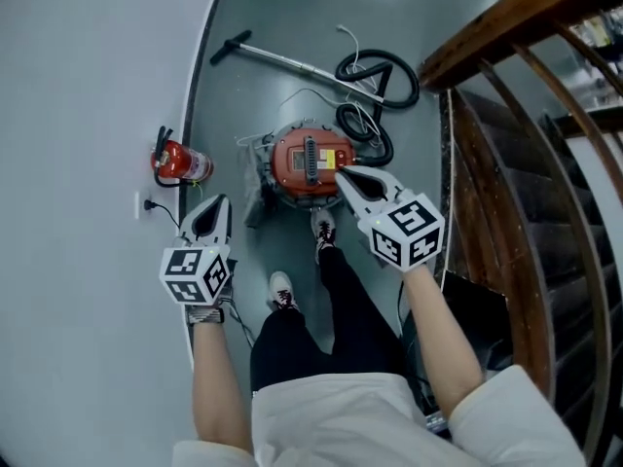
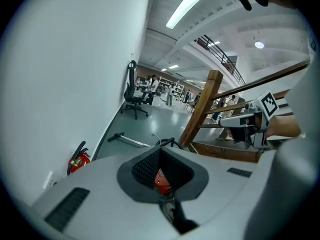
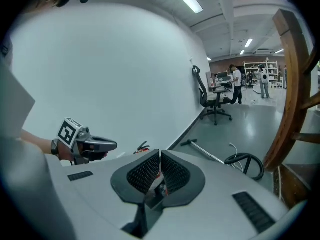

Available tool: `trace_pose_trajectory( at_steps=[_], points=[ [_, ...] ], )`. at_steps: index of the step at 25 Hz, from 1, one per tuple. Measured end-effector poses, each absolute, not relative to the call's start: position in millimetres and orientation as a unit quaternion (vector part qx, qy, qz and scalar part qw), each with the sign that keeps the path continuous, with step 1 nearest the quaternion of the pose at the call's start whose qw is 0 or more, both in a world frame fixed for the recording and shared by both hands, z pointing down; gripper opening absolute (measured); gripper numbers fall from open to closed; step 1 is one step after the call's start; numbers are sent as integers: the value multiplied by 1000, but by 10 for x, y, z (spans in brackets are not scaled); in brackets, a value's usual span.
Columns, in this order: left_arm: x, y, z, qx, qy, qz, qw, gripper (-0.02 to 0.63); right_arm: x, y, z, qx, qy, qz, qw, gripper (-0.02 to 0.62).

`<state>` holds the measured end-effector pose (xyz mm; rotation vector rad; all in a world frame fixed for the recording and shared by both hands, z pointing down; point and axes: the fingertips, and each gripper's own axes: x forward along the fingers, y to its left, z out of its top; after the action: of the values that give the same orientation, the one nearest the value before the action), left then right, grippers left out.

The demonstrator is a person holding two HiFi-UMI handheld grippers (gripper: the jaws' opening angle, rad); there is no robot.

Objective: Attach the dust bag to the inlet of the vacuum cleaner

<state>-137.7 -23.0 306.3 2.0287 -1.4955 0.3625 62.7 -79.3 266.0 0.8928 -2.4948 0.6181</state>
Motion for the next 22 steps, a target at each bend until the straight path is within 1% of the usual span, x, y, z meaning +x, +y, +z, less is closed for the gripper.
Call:
trace_pose_trajectory(
  at_steps=[8,13,18,22],
  points=[
    [-1237,-148,2196,799,-537,104,249,2,593,-516,1938,337,-902,173,207,34],
    [-1109,15,1847,825,-506,120,221,2,568,-321,1624,341,-905,161,197,32],
    [-1045,153,1470,845,-481,143,182,2,488,-207,1152,335,-915,125,189,32],
    [-1045,200,1134,855,-474,143,154,2,430,-69,829,330,-918,79,205,32]
  ],
)
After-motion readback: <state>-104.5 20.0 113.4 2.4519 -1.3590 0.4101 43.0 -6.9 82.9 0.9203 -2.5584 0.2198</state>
